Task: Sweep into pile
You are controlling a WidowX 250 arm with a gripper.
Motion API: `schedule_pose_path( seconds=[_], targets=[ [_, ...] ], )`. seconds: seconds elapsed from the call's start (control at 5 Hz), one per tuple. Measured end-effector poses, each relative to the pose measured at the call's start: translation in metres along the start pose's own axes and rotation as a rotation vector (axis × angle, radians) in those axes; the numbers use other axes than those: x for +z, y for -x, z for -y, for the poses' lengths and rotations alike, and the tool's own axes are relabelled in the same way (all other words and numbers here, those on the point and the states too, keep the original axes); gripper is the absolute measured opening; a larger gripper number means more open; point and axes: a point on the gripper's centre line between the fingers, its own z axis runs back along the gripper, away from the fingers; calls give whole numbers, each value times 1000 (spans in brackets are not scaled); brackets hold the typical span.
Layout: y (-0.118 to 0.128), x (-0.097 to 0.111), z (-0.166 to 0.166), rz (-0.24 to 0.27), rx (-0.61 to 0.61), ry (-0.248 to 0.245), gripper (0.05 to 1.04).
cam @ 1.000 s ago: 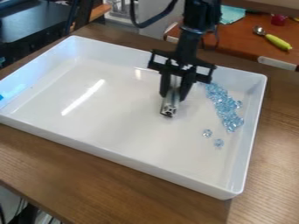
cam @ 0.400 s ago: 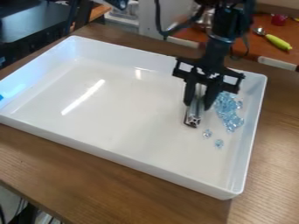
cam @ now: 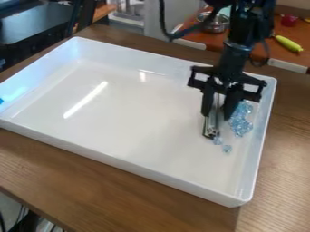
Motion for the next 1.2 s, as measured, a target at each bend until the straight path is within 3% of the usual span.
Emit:
schedule_pose_path(
  seconds=[0.2,0.4,0.8,1.0,1.2],
  targets=[
    [12,14,-17,111,87,-8,375],
    [25,39,-38,187,159,-5,375],
    [57,29,-48,71,384,-13,375],
    [62,8,-40,-14,524,-27,375],
    [62,6,-33,-29,616,7,375]
  ],
)
